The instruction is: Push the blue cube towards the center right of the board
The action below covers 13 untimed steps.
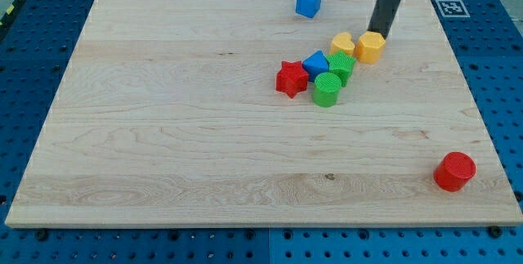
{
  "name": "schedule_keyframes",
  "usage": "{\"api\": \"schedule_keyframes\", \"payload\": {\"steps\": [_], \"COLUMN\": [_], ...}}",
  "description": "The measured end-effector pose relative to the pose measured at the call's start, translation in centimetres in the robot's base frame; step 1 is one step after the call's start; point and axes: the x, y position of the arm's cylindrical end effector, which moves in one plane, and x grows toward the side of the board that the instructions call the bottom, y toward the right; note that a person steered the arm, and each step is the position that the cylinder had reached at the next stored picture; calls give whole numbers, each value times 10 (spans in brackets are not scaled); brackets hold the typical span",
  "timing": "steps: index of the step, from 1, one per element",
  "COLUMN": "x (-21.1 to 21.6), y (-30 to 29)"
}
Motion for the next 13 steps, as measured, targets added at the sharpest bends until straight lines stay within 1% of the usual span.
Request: {"api": "schedule_keyframes", "payload": {"steps": [1,2,3,4,5,6,7,8,9,10,11,12,13], "x": [18,0,-38,-47,-47,-70,-132,-134,-70,-29,-29,-8,34], "y": [-5,-11,-21,-79,-159,-212,-200,-153,-77,-6,4,14,39]}}
